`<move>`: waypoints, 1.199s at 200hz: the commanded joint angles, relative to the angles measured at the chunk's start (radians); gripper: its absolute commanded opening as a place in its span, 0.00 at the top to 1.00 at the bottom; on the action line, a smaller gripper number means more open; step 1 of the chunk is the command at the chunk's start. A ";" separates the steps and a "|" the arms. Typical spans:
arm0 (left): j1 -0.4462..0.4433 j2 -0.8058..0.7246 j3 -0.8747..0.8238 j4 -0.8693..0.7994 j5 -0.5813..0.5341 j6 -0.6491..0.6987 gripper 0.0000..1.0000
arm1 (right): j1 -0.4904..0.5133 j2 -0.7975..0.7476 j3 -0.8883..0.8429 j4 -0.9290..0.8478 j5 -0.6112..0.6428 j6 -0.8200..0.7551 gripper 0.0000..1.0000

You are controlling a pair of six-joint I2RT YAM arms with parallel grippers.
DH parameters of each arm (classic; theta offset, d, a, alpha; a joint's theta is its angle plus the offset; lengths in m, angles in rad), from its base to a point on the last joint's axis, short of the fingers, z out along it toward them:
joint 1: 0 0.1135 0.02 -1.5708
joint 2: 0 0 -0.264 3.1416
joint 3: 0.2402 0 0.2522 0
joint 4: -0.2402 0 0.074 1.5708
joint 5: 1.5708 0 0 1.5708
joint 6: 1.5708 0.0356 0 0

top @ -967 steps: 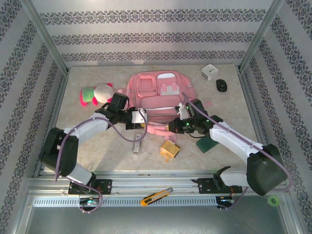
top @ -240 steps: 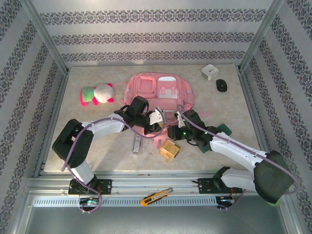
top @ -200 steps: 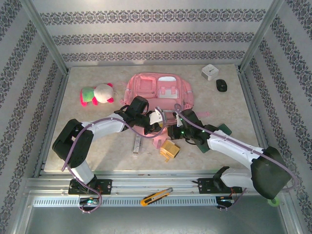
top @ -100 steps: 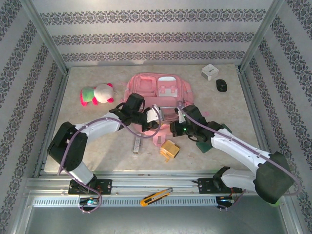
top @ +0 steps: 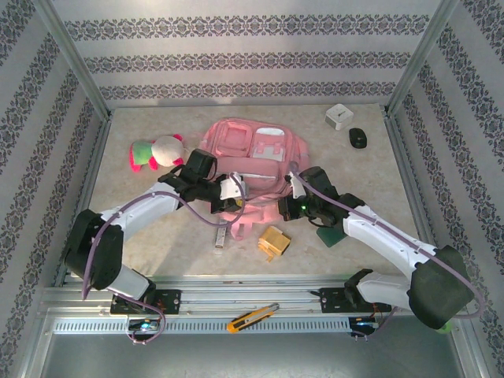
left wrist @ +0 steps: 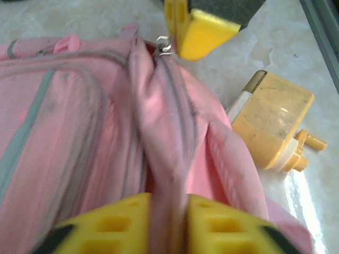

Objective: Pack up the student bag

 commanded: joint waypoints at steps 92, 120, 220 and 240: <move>-0.221 0.115 0.063 0.227 -0.189 -0.227 0.37 | 0.024 -0.035 0.014 0.016 -0.048 0.028 1.00; -0.220 0.157 0.077 0.304 -0.247 -0.270 0.49 | 0.027 -0.041 0.016 0.015 -0.058 0.020 1.00; -0.061 -0.004 0.046 -0.010 -0.056 -0.012 1.00 | -0.299 0.003 -0.037 -0.001 -0.055 -0.026 1.00; -0.039 -0.043 0.039 -0.036 -0.037 0.012 1.00 | -0.351 0.054 -0.023 0.033 -0.056 -0.034 1.00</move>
